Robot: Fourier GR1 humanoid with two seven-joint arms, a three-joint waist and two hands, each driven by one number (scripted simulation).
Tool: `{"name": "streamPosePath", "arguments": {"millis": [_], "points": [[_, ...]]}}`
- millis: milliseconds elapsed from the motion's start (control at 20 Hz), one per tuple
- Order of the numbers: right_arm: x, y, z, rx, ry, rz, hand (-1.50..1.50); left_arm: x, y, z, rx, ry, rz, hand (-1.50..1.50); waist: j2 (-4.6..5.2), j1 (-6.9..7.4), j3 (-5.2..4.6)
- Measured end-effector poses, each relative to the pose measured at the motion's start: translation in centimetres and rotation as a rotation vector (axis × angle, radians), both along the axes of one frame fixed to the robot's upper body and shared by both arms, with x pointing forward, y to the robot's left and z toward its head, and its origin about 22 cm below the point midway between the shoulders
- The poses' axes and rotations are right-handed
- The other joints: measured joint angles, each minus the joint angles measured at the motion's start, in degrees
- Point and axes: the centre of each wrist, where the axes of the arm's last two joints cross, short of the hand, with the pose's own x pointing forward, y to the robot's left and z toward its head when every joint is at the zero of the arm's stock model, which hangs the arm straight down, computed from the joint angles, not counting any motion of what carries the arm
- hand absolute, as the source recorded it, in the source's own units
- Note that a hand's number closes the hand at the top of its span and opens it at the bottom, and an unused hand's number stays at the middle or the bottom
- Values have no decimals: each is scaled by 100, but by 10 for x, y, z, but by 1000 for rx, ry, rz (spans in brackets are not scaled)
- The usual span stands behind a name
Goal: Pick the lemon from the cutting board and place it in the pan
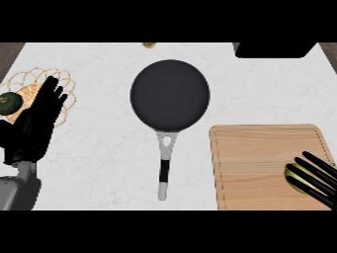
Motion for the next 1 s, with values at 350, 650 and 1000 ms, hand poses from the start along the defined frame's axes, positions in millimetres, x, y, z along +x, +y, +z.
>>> {"name": "streamPosePath", "arguments": {"millis": [350, 650, 1000], "points": [[16, 16, -9, 2, 6, 37, -150, 5, 1, -6, 2, 3, 3, 0, -2, -11, -11], [23, 18, -16, -17, 34, 44, -150, -5, -1, 0, 1, 1, 5, 0, -21, -3, -46], [36, 30, -25, -57, 47, 106, 150, 0, -4, -3, -3, 0, -1, 0, -34, -15, -112]]}}
